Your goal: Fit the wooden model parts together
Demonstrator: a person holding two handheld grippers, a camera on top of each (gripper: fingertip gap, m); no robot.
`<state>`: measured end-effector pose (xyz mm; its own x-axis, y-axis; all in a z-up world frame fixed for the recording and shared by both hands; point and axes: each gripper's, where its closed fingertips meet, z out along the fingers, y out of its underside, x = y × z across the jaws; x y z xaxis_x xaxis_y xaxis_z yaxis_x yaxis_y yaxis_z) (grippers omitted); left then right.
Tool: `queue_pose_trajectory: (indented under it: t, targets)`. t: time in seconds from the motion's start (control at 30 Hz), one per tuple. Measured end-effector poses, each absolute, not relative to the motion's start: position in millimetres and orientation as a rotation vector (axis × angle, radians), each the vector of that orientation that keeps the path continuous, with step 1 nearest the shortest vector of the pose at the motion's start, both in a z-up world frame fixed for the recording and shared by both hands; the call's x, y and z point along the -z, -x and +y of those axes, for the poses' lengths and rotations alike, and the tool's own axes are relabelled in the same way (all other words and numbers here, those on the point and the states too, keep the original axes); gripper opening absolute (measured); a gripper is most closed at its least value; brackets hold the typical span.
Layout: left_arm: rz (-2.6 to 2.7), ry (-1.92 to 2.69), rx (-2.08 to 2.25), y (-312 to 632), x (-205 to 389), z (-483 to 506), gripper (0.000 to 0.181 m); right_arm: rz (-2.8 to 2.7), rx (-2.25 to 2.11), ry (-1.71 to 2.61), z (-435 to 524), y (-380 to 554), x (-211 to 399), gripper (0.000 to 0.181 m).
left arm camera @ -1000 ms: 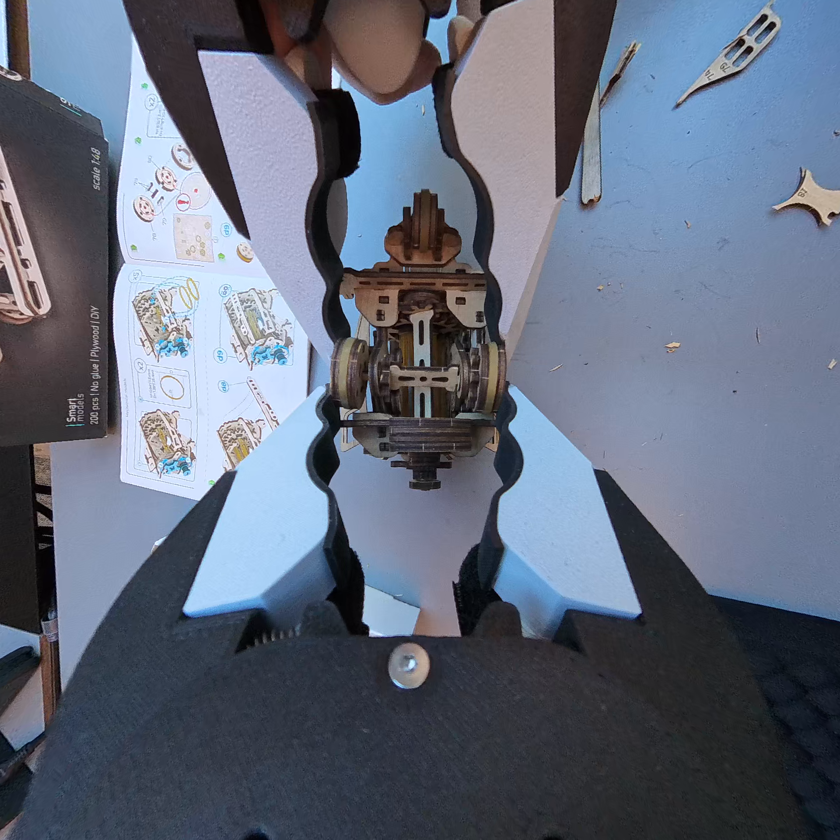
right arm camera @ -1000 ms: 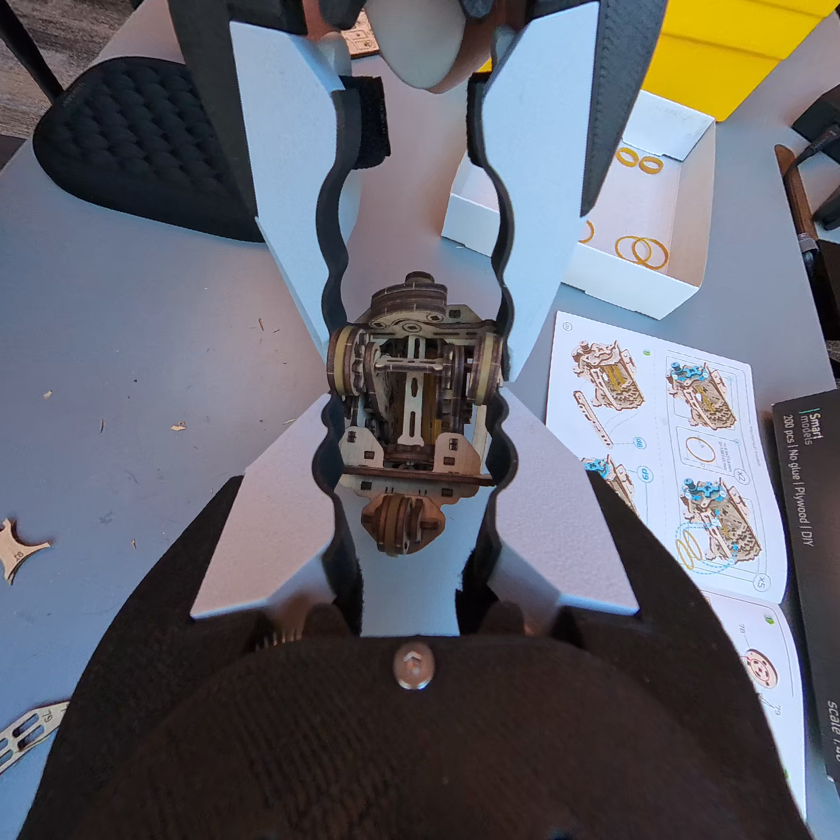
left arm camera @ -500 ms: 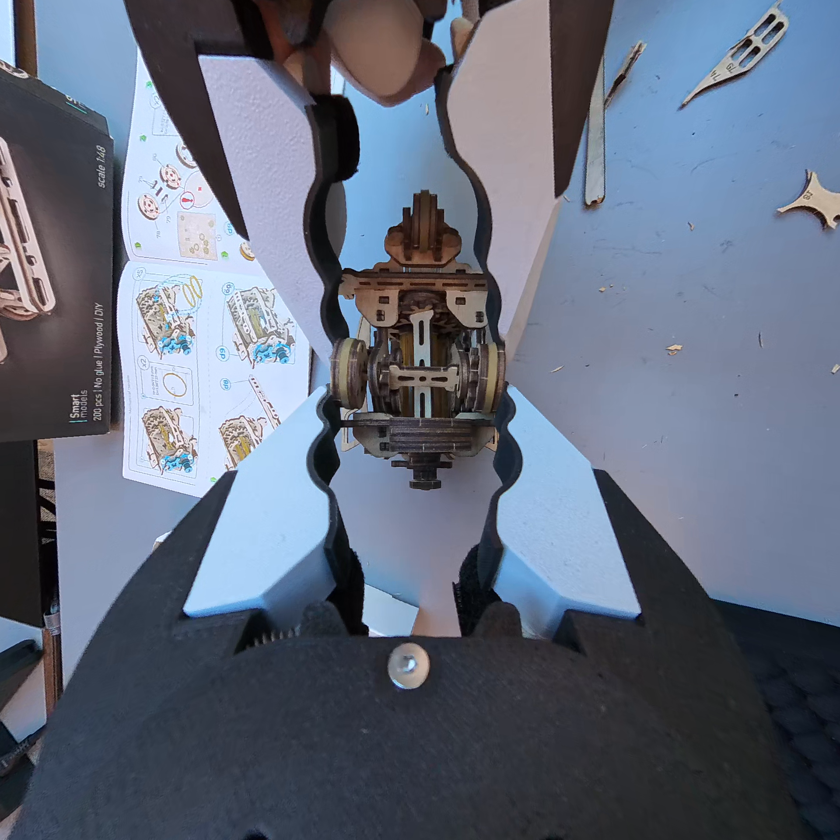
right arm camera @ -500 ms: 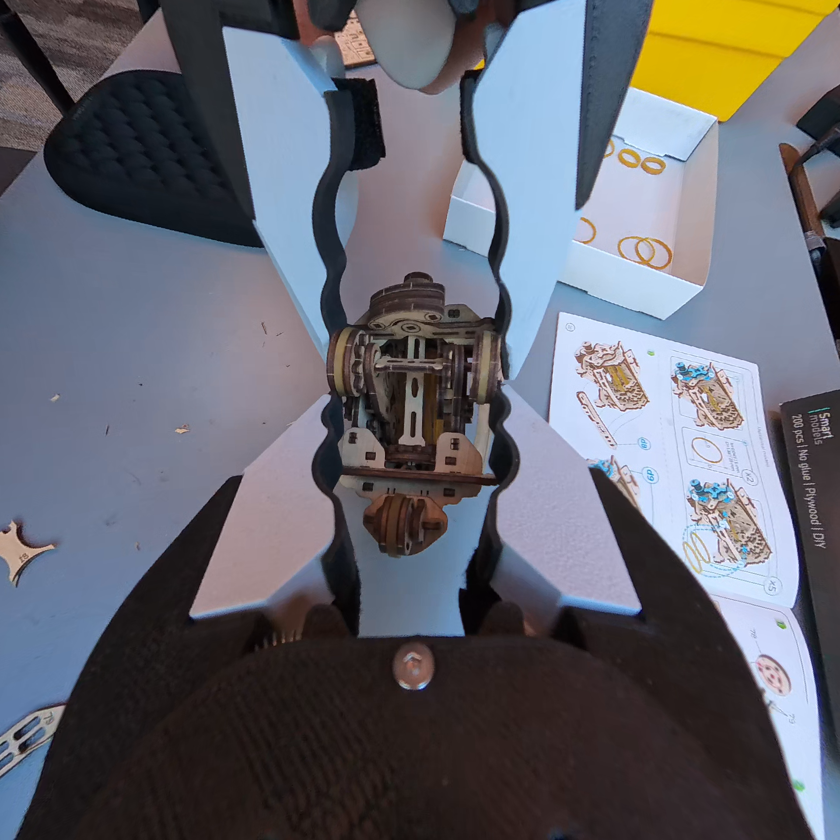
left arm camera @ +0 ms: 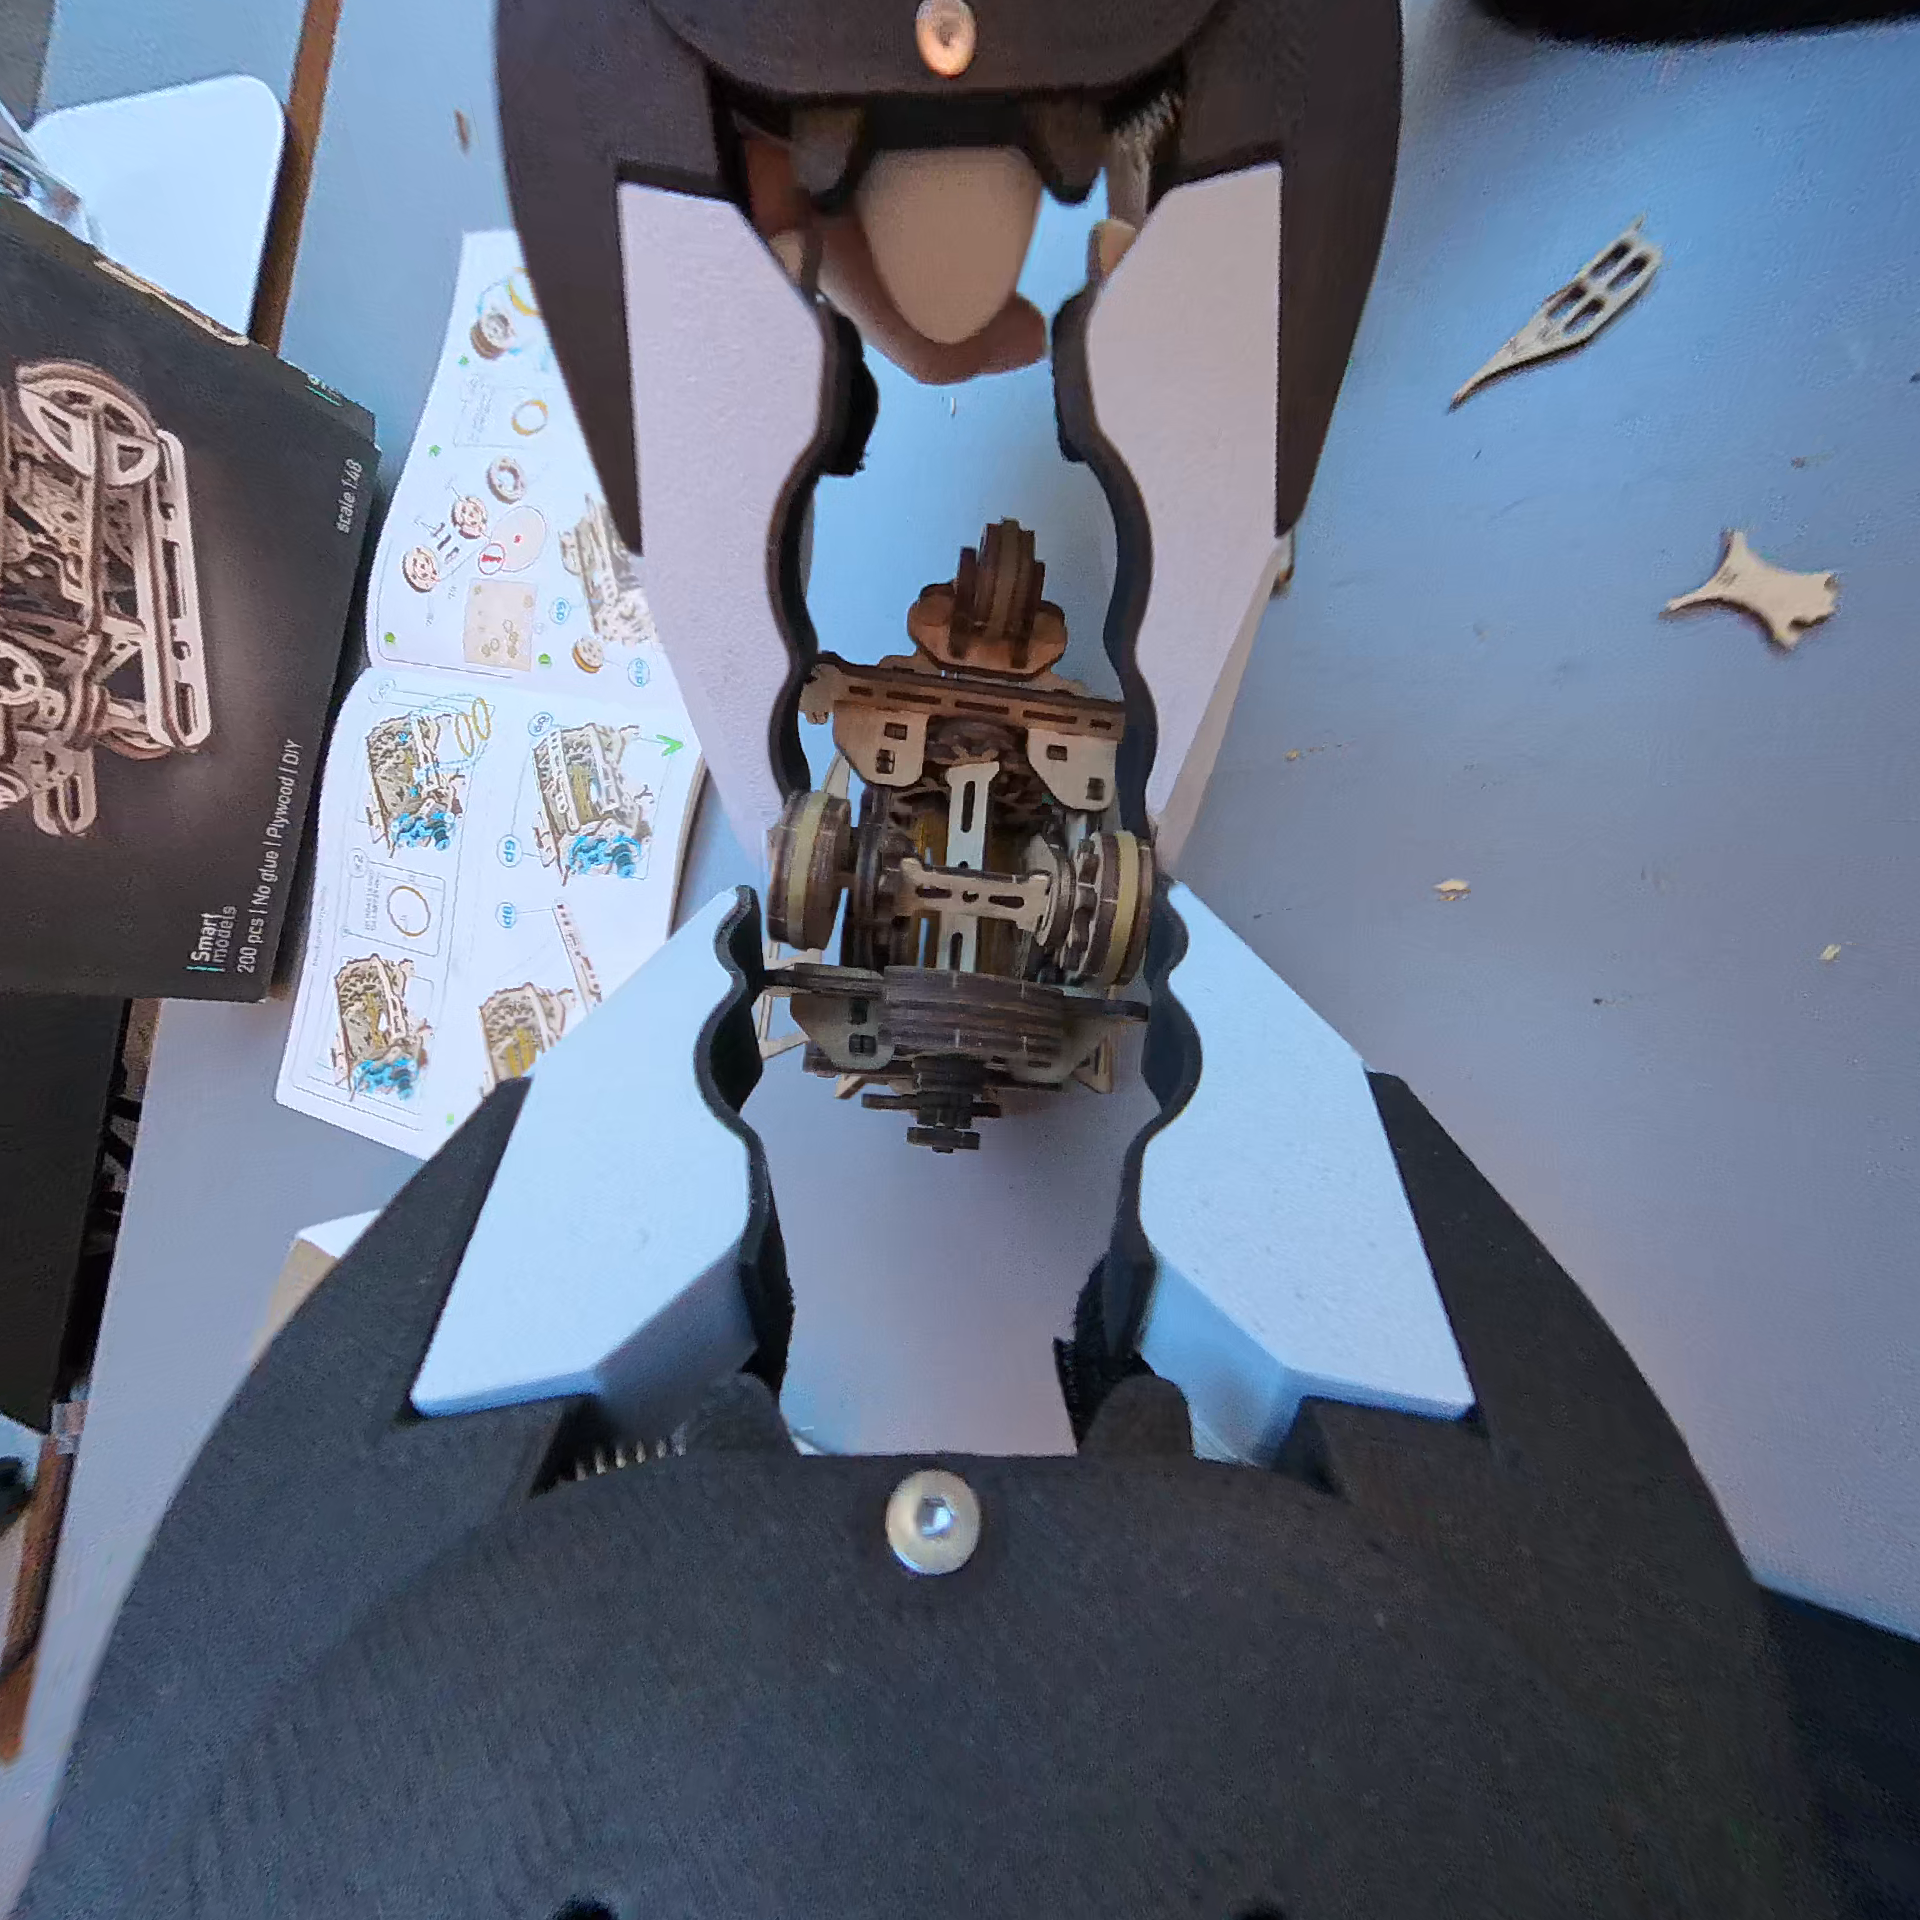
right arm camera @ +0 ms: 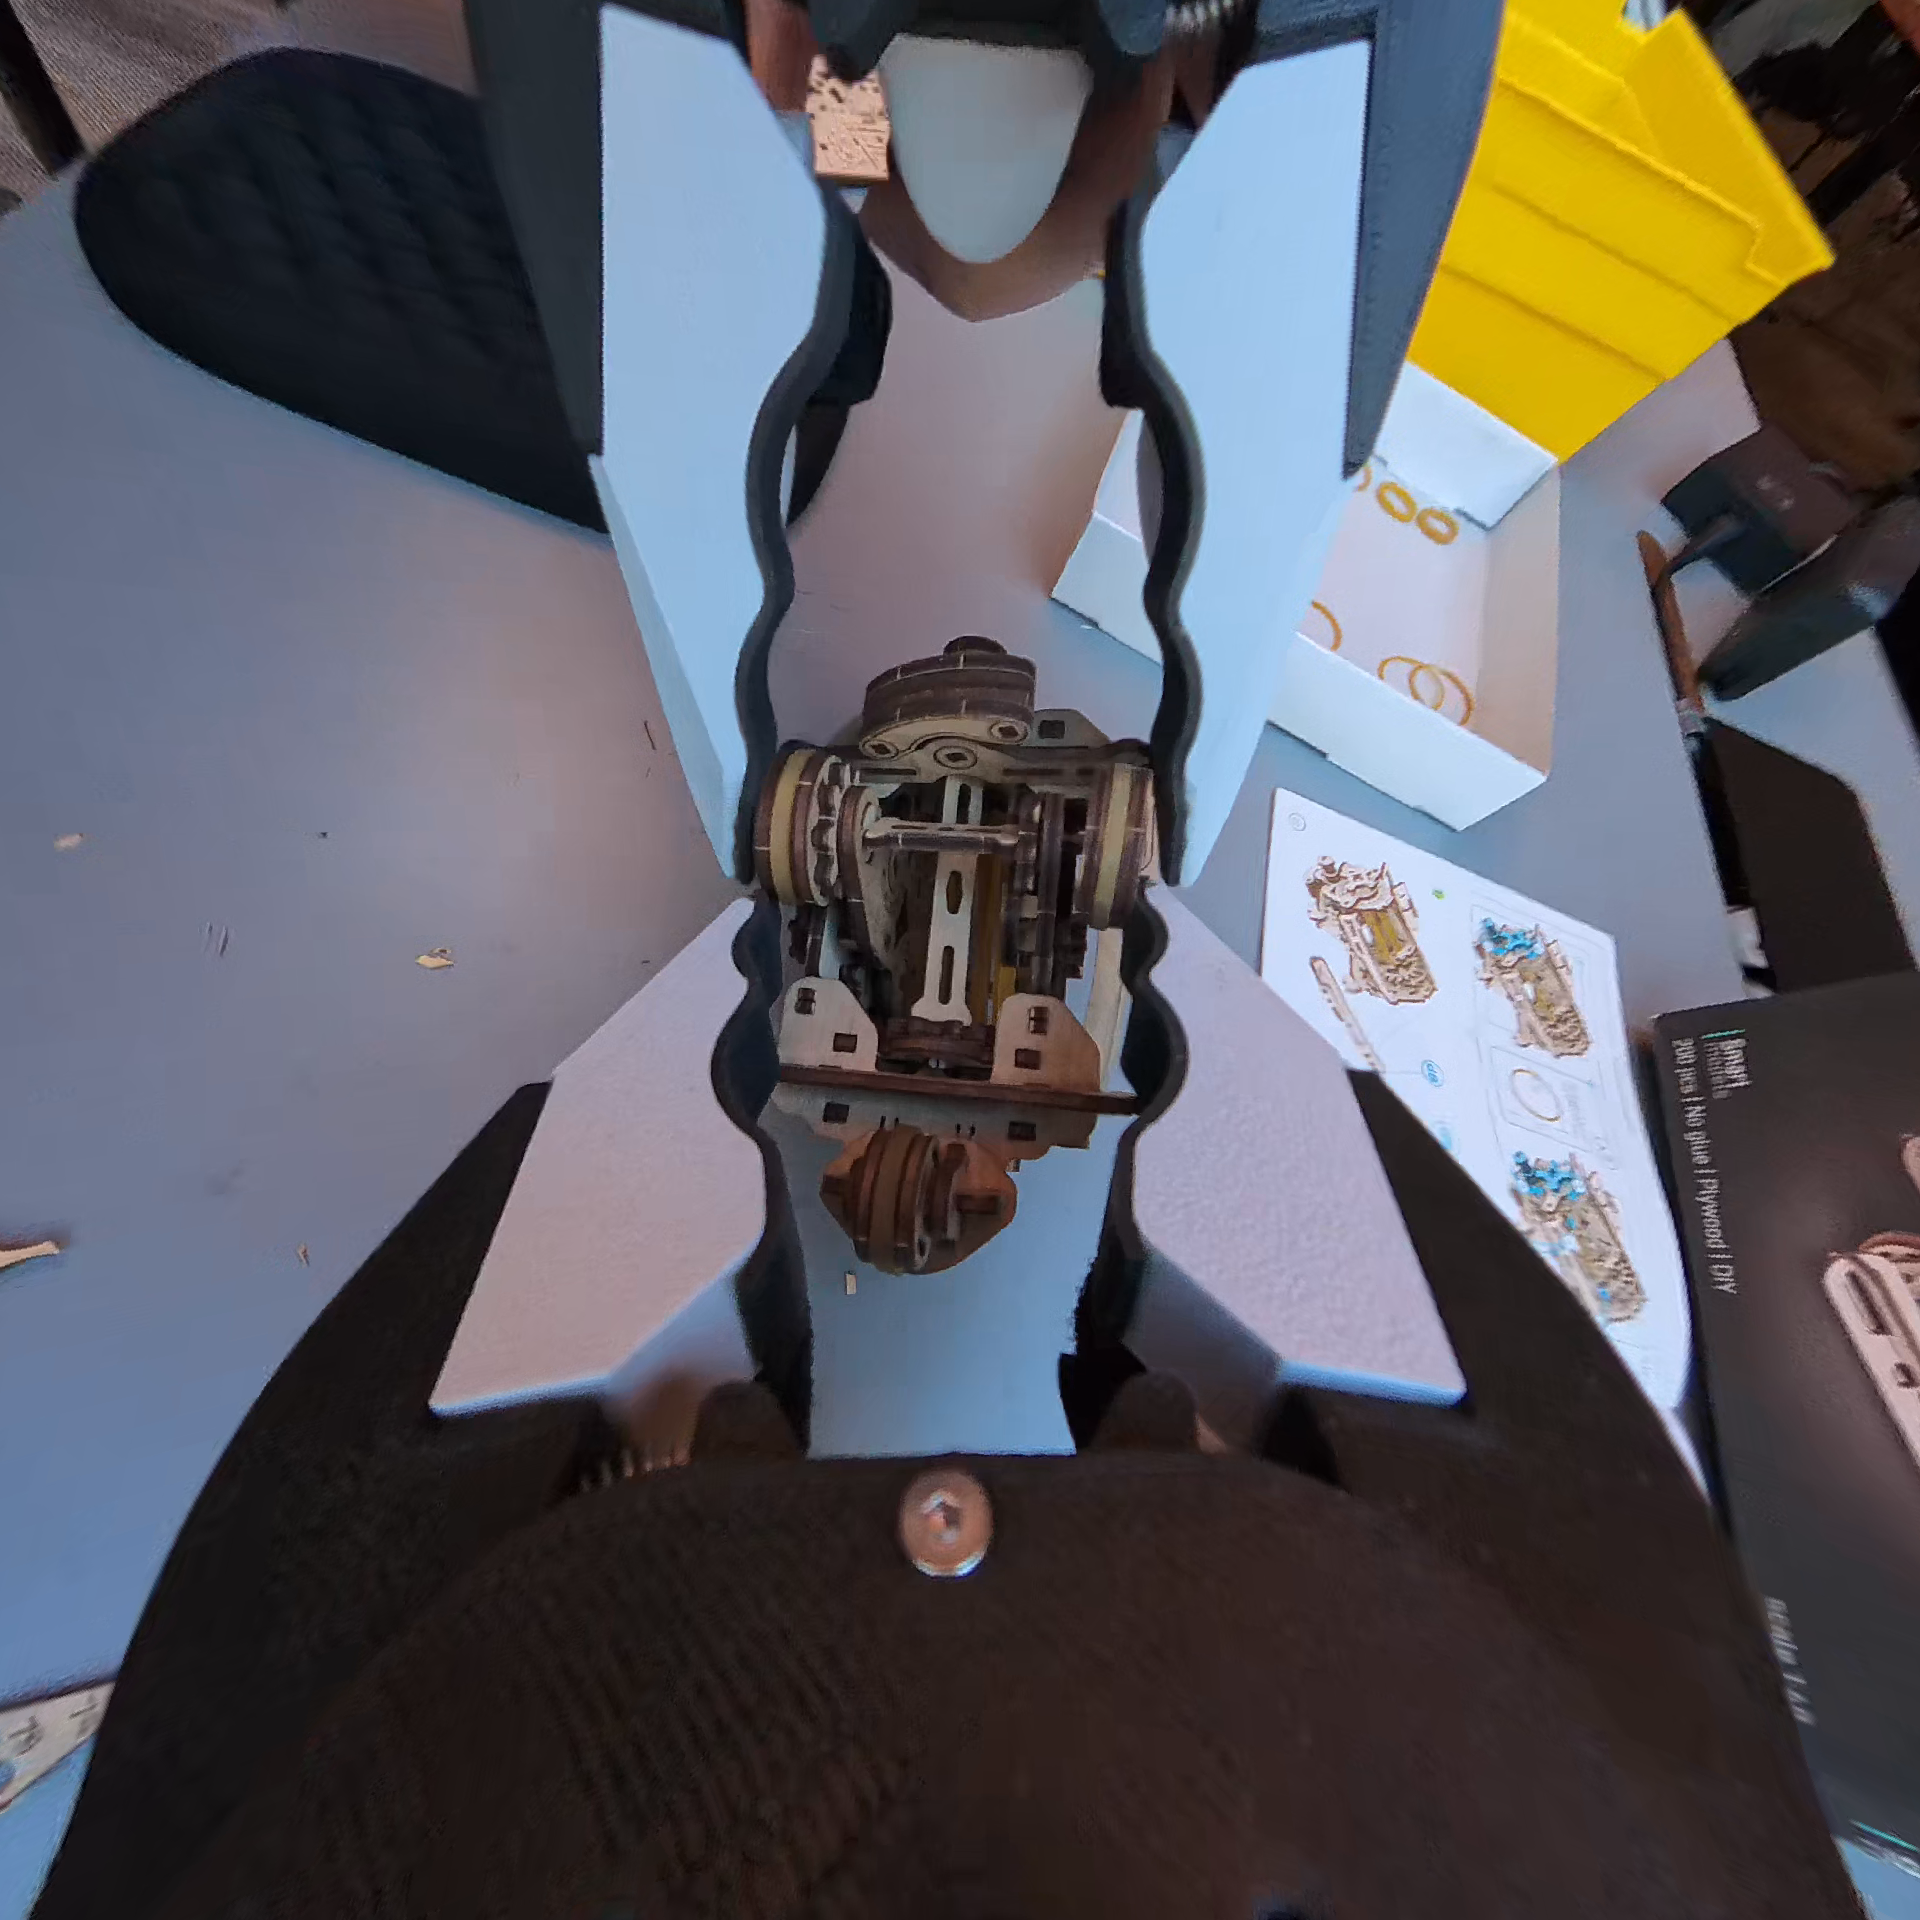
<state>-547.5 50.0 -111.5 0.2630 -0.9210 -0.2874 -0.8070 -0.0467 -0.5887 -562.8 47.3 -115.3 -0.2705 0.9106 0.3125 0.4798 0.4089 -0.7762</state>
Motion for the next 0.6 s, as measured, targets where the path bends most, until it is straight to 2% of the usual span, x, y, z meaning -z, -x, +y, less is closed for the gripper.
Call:
queue_pose_trajectory:
  t: [0.13, 0.27, 0.6]
  targets:
    - [1.459, 1.852, 0.309, 547, 105, 31, 0.073, -1.892, -0.604, 1.072, 30, 563, 114, 0.065]
    - [1.347, 1.844, 0.351, 554, 102, 16, 0.083, -1.873, -0.591, 1.051, 15, 559, 112, 0.066]
    - [1.131, 1.777, 0.474, 575, 93, 1, 0.076, -1.835, -0.710, 1.093, -20, 559, 112, 0.060]
